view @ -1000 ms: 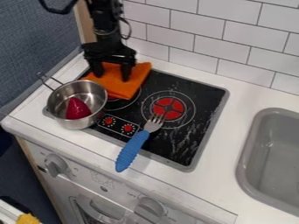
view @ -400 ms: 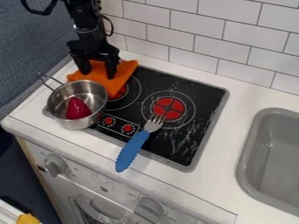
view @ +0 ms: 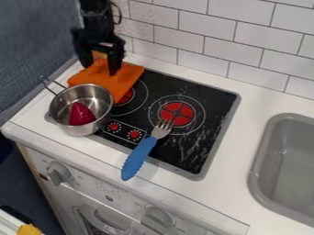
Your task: Moved the orange cloth to the left burner
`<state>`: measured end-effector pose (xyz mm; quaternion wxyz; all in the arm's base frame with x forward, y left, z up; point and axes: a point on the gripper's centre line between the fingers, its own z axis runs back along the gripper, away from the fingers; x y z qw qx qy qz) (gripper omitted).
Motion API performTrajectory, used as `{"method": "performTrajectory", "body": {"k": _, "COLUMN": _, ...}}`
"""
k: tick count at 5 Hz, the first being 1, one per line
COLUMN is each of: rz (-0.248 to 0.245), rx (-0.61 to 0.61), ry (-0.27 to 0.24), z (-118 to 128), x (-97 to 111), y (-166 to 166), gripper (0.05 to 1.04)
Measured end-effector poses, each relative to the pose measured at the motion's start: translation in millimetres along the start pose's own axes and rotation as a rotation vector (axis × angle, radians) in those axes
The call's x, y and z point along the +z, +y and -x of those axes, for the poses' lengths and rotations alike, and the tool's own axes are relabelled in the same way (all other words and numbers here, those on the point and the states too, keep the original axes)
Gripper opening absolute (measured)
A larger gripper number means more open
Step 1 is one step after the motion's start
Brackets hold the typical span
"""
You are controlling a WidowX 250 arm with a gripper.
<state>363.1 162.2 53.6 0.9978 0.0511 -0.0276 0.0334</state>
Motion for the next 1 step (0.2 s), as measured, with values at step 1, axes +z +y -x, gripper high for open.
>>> {"method": "performTrajectory", "body": {"k": 1, "rz": -0.028, "rx": -0.025, "ry": 0.022, "z": 3.7, "x": 3.9, "y": -2.8, "gripper": 1.000}}
